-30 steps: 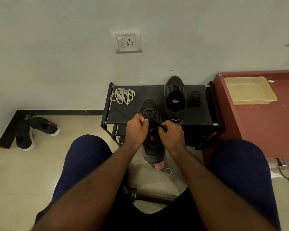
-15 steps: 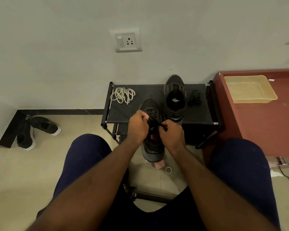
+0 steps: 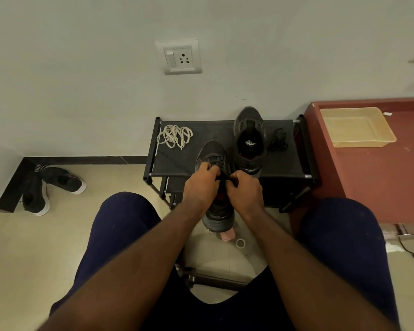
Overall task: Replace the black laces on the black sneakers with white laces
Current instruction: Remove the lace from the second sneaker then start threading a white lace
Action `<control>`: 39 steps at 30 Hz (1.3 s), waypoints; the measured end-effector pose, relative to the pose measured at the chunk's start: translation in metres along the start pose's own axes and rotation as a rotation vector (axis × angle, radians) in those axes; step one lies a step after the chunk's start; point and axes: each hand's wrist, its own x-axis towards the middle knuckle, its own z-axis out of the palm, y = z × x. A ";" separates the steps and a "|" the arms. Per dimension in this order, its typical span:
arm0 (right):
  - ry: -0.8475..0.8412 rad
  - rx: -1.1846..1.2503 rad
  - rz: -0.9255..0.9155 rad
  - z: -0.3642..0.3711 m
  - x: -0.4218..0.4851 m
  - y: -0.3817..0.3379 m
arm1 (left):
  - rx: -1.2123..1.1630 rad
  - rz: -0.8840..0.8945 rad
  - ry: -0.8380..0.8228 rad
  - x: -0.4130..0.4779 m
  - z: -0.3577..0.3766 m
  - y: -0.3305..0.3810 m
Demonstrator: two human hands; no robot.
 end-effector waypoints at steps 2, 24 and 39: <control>-0.005 -0.001 -0.002 0.000 0.000 0.000 | 0.025 0.000 0.027 0.000 0.000 0.001; -0.010 0.052 -0.009 0.003 0.003 -0.003 | 0.049 0.049 0.097 -0.001 -0.014 0.004; -0.026 0.054 -0.042 0.003 0.002 -0.002 | 0.069 0.008 0.087 0.009 -0.010 0.010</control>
